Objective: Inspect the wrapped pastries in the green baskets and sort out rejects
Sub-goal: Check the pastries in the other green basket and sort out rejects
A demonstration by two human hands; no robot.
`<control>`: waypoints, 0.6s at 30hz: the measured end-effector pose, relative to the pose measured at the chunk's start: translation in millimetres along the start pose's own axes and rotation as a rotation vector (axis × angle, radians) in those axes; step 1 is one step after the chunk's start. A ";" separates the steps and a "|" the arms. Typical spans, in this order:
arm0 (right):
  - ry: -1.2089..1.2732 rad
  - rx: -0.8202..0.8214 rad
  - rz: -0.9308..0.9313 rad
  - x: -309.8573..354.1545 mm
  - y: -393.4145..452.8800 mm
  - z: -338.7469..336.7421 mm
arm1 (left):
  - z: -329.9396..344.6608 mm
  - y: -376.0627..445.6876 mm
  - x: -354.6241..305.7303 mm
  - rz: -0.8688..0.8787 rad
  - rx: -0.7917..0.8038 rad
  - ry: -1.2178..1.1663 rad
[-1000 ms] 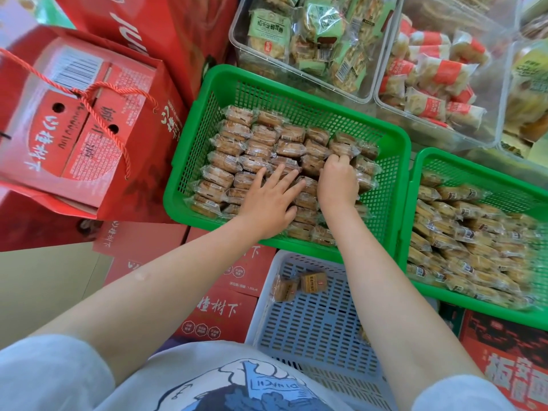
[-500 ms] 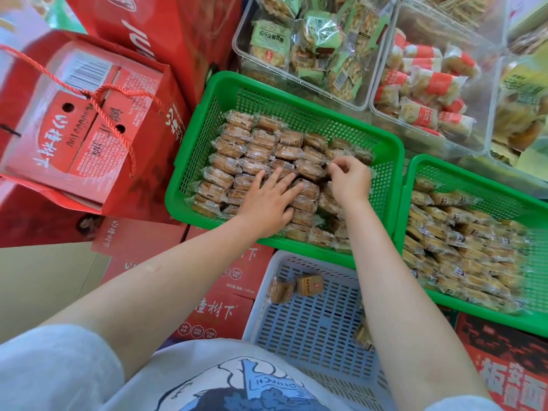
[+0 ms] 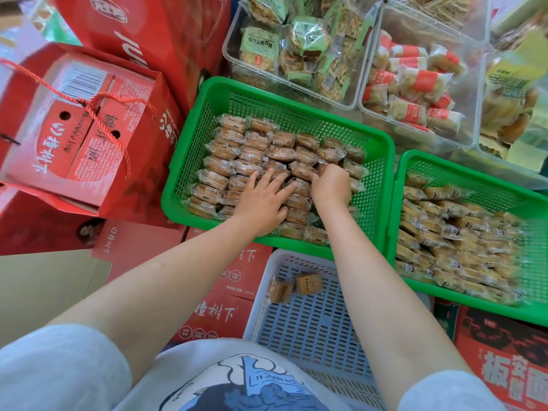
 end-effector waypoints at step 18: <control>0.747 0.245 0.048 -18.0 -13.9 -12.5 | 4.0 0.6 2.6 -0.003 0.008 0.017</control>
Point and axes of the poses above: each hand's wrist, its own y-axis towards the middle knuckle, its own z-axis out of the palm, x = y × z, the point moved 10 cm from there along y, towards the middle knuckle, and after that the axes turned 1 degree about z, right-handed, at the moved point
